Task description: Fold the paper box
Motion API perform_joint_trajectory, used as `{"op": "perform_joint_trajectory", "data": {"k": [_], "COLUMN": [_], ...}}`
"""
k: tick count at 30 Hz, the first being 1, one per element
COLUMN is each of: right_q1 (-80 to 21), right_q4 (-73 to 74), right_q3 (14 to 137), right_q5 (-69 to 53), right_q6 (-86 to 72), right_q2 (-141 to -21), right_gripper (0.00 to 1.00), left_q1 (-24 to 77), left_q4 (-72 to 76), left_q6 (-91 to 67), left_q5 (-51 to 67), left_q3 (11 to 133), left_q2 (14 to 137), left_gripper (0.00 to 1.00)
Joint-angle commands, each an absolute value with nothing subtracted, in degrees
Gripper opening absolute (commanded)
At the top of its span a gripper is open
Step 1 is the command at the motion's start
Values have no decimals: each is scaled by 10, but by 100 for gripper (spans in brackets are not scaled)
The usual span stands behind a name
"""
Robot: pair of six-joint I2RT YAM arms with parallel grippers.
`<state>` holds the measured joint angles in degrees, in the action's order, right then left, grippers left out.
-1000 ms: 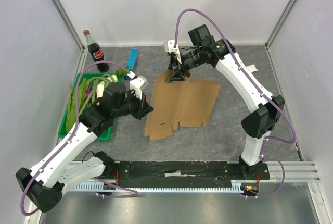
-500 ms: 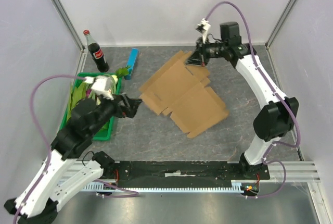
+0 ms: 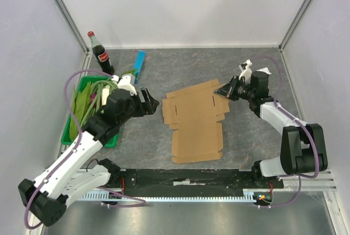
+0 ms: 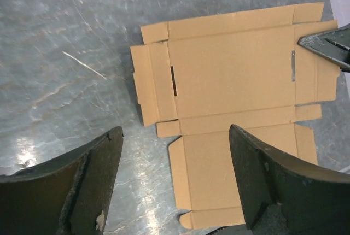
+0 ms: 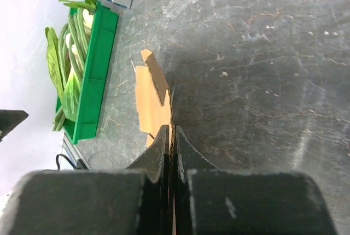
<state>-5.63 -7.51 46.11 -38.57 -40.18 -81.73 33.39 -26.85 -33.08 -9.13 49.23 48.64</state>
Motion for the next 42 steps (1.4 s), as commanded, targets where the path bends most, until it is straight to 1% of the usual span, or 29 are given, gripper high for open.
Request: {"op": "perform_joint_trajectory", "data": {"k": [1,2,3,6,8,10,11,12,13,14,15,16,19,23,27,33,35,36,38,41,42], "right_q1": [-30,-26,-21,-16,-14,-12,-12,-11,-10,-11,-10,-9,-8,-8,-7,-6,-6,-5,-6,-6,-6], "right_q4": [-310,-353,-411,-423,-431,-466,-477,-479,-479,-486,-499,-500,-517,-555,-577,-577,-578,-584,-591,-595,-600], "right_q3": [378,364,353,359,359,352,348,345,338,334,325,322,315,308,308,304,304,304,303,306,307], "right_q5": [-431,-451,-465,-515,-524,-531,-532,-523,-519,-519,-515,-513,-521,-532,-535,-542,-545,-546,-548,-550,-551], "right_q6": [-461,-476,-488,-468,-459,-463,-466,-464,-461,-467,-469,-468,-482,-507,-519,-519,-523,-526,-532,-537,-541], "right_q2": [-794,-794,-795,-808,-814,-817,-818,-817,-817,-818,-821,-823,-833,-843,-850,-850,-852,-853,-854,-854,-854], "right_gripper": [0,0,0,0,0,0,0,0,0,0,0,0,0,0,0,0,0,0,0,0,0], "left_q1": [275,264,258,254,254,251,246,237,223,219,219,219,219,219,219,219,214,212,204,198,197], "left_q4": [-139,-130,-134,-151,-163,-223,-242,-234,-197,-159,-77,-43,-17,-13,-2,56,68,119,169,235,240], "left_q6": [-331,-320,-300,-234,-204,-191,-211,-264,-290,-341,-364,-380,-403,-388,-391,-374,-368,-369,-380,-394,-395], "left_q5": [73,158,176,224,242,226,179,177,193,191,185,187,165,141,135,109,118,133,177,199,201], "left_q3": [472,489,502,557,604,673,685,684,641,609,573,510,460,443,437,432,432,426,397,373,372], "left_q2": [529,573,597,667,705,775,792,803,795,780,743,730,721,747,789,834,845,853,860,871,875], "left_gripper": [64,57,56,60,69,74,72,69,67,68,73,74,74,73,70,71,71,71,69,68,65]}}
